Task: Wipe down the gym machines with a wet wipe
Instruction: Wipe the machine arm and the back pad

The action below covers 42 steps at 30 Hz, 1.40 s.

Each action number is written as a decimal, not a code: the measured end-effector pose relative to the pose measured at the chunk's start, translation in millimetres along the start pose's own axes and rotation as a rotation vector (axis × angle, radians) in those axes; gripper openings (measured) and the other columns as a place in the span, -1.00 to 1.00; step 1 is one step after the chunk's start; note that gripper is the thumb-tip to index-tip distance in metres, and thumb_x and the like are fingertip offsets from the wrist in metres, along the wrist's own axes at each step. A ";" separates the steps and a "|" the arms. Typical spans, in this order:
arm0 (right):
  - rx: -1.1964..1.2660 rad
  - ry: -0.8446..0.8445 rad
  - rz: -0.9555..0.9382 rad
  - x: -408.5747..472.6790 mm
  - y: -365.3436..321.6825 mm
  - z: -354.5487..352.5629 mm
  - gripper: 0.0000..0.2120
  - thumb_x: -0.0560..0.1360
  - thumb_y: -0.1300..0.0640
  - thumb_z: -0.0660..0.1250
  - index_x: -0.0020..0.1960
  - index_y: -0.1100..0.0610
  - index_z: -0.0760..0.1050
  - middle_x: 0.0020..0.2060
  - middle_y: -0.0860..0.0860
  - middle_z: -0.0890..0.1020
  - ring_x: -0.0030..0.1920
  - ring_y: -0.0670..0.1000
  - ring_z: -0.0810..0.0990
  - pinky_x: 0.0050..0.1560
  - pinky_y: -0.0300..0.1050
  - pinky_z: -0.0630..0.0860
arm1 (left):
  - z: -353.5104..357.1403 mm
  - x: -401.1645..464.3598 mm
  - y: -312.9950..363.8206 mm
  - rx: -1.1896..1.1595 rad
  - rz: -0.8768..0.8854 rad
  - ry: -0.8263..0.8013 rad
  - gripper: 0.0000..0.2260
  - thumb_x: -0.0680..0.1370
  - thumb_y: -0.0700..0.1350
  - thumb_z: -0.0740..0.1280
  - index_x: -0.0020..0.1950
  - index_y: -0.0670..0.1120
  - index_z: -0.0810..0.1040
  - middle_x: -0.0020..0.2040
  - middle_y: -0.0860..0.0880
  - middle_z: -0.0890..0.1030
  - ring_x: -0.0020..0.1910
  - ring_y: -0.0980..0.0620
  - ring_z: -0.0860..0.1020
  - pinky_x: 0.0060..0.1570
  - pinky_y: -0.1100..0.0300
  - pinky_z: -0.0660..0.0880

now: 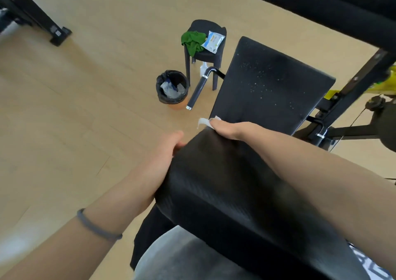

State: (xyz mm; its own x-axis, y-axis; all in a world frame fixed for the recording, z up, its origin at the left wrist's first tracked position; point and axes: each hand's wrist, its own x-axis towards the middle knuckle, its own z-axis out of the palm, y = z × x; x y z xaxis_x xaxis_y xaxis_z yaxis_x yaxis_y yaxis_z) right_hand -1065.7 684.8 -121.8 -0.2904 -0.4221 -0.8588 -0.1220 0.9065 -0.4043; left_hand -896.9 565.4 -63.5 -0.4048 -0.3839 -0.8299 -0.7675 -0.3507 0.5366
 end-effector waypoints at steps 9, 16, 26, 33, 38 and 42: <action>0.200 -0.023 0.293 -28.7 47.5 10.8 -0.45 0.68 -0.13 -0.16 0.39 0.08 0.45 0.42 0.15 0.50 0.34 0.12 0.54 0.50 0.08 0.30 | 33.1 63.2 12.3 0.407 -0.030 -0.336 -0.34 0.28 0.26 0.21 0.29 -0.06 0.50 0.25 -0.12 0.55 0.19 -0.17 0.56 0.28 -0.13 0.46; 0.157 -0.047 0.099 -73.5 -26.0 30.1 -0.53 0.75 -0.01 -0.13 0.50 0.19 0.31 0.48 0.08 0.37 0.44 0.08 0.36 0.43 -0.07 0.22 | 28.0 68.9 36.4 0.655 0.440 -0.307 -0.63 0.59 0.00 0.14 0.23 -0.23 0.47 0.25 -0.19 0.49 0.23 -0.19 0.45 0.26 -0.05 0.40; 0.288 0.003 0.099 -73.9 2.7 23.0 -0.45 0.69 -0.09 0.09 0.61 0.07 0.14 0.55 0.06 0.28 0.57 0.08 0.20 0.57 0.06 0.09 | 55.5 66.0 79.3 1.149 0.717 -0.800 -0.68 0.65 0.05 0.02 0.04 0.05 0.56 0.02 0.05 0.58 0.08 0.02 0.52 0.14 0.10 0.45; 0.124 0.031 0.104 -61.1 7.4 27.7 -0.58 0.70 0.00 -0.06 0.46 0.01 0.38 0.49 0.05 0.36 0.48 0.08 0.30 0.48 0.07 0.17 | 77.4 119.3 90.0 1.110 0.462 -0.721 -0.58 0.55 0.20 0.05 0.19 -0.02 0.48 0.20 -0.05 0.60 0.19 -0.07 0.53 0.33 -0.07 0.40; -0.080 0.073 0.157 -6.6 4.8 20.8 -0.51 0.71 -0.04 -0.16 0.57 0.00 0.23 0.59 0.00 0.24 0.58 0.13 0.20 0.52 0.31 0.10 | 78.4 209.0 110.2 1.365 0.360 -0.730 -0.76 0.68 -0.02 0.03 -0.01 -0.08 0.42 -0.05 -0.05 0.48 -0.02 -0.04 0.42 0.02 0.04 0.33; -0.068 0.116 0.258 54.2 9.9 6.6 -0.50 0.70 -0.09 -0.16 0.62 -0.08 0.14 0.57 0.00 0.26 0.54 0.13 0.27 0.50 0.19 0.13 | 93.7 253.2 104.7 1.364 0.252 -0.899 -0.72 0.64 -0.12 0.09 -0.06 -0.30 0.47 -0.03 -0.33 0.51 -0.08 -0.10 0.45 -0.03 0.03 0.35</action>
State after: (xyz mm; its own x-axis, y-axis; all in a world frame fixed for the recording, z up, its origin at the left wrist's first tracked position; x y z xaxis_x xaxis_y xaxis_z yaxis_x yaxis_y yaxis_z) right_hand -1076.4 670.8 -174.5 -0.4260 -0.1769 -0.8873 -0.0926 0.9841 -0.1517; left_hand -1126.3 511.5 -231.9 -0.3461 0.4449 -0.8260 -0.2890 0.7871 0.5450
